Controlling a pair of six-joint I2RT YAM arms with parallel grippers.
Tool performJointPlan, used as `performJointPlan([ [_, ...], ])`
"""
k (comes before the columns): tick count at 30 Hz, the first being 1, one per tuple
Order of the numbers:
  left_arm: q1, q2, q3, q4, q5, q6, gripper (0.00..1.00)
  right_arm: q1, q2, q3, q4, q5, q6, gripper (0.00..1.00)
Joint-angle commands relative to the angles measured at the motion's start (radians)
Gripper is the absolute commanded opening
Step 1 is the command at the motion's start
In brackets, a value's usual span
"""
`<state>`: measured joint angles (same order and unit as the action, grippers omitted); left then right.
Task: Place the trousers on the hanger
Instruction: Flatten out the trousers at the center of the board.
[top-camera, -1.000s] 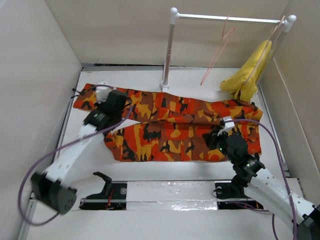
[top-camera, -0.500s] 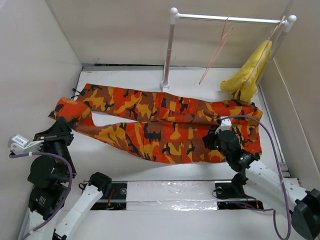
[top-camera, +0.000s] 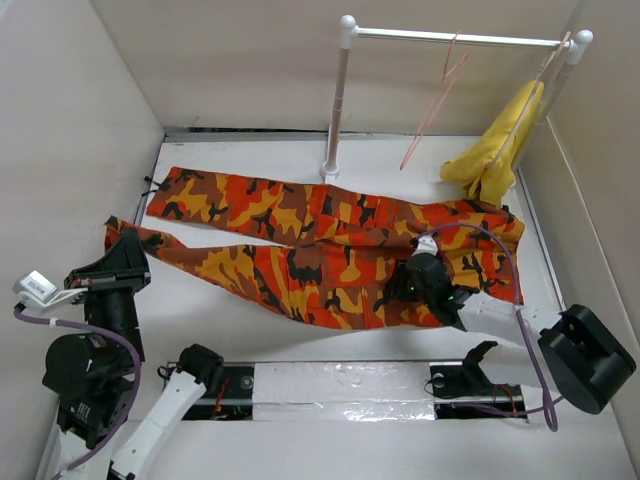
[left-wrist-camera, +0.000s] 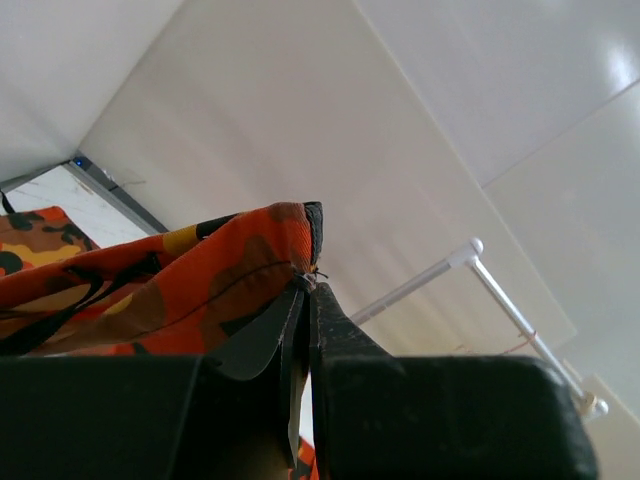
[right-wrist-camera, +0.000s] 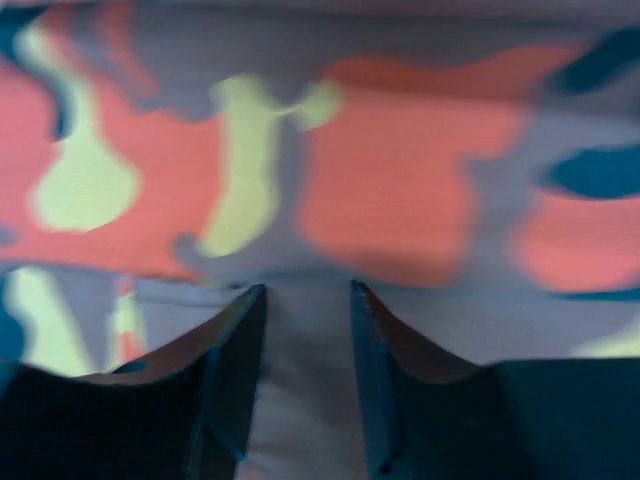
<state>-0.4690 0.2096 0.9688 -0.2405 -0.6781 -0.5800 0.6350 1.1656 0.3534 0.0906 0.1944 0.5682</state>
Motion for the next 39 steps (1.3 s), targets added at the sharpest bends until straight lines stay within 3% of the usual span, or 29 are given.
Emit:
performJointPlan([
  [1,0.003,-0.027,0.004,0.089,0.069,0.069,0.00,0.087,0.028,-0.004,0.023,-0.029,0.132,0.43],
  [6,0.003,-0.035,0.024,0.072,0.106,0.127,0.00,0.233,-0.094,-0.071,-0.073,-0.024,0.284,0.39],
  [8,0.003,-0.055,0.007,0.079,0.106,0.150,0.00,0.328,-0.174,-0.065,-0.220,0.039,0.366,0.39],
  [14,-0.006,-0.098,-0.013,0.115,0.074,0.181,0.00,0.356,-0.536,0.042,-0.555,0.238,0.406,0.45],
  [17,-0.016,-0.099,0.002,0.104,0.097,0.184,0.00,0.247,-0.636,0.127,-0.744,0.393,0.374,0.57],
  [18,-0.016,-0.101,-0.002,0.107,0.107,0.183,0.00,0.203,-0.650,0.137,-0.752,0.408,0.340,0.65],
  [20,-0.016,-0.108,-0.025,0.122,0.144,0.178,0.00,0.030,-0.653,0.147,-0.691,0.405,0.203,0.64],
  [21,-0.016,-0.108,-0.036,0.130,0.152,0.177,0.00,-0.038,-0.638,0.154,-0.663,0.395,0.152,0.59],
  [22,-0.016,-0.107,-0.050,0.135,0.160,0.175,0.00,-0.184,-0.612,0.156,-0.587,0.348,0.065,0.53],
  [23,-0.016,-0.102,-0.053,0.136,0.175,0.175,0.00,-0.260,-0.539,0.147,-0.466,0.241,0.009,0.41],
  [24,-0.016,-0.102,-0.054,0.133,0.183,0.175,0.00,-0.337,-0.493,0.134,-0.465,0.240,-0.052,0.38],
  [26,-0.016,-0.101,-0.062,0.133,0.201,0.172,0.00,-0.529,-0.372,0.128,-0.321,0.004,-0.172,0.27],
  [27,-0.016,-0.102,-0.068,0.136,0.206,0.172,0.00,-0.563,-0.242,0.134,-0.306,-0.063,-0.188,0.13],
  [28,-0.016,-0.113,-0.079,0.142,0.207,0.174,0.00,-0.572,-0.183,0.147,-0.277,-0.122,-0.215,0.03],
  [29,-0.016,-0.118,-0.084,0.144,0.207,0.174,0.00,-0.545,-0.134,0.151,-0.269,-0.130,-0.221,0.00],
  [32,-0.016,-0.136,-0.087,0.144,0.200,0.175,0.00,-0.448,-0.043,0.177,-0.293,-0.102,-0.214,0.00],
  [34,-0.016,-0.147,-0.087,0.145,0.198,0.175,0.00,-0.355,-0.049,0.203,-0.356,-0.102,-0.208,0.00],
  [39,-0.016,-0.188,-0.093,0.148,0.189,0.175,0.00,-0.272,-0.069,0.225,-0.451,-0.165,-0.182,0.00],
])
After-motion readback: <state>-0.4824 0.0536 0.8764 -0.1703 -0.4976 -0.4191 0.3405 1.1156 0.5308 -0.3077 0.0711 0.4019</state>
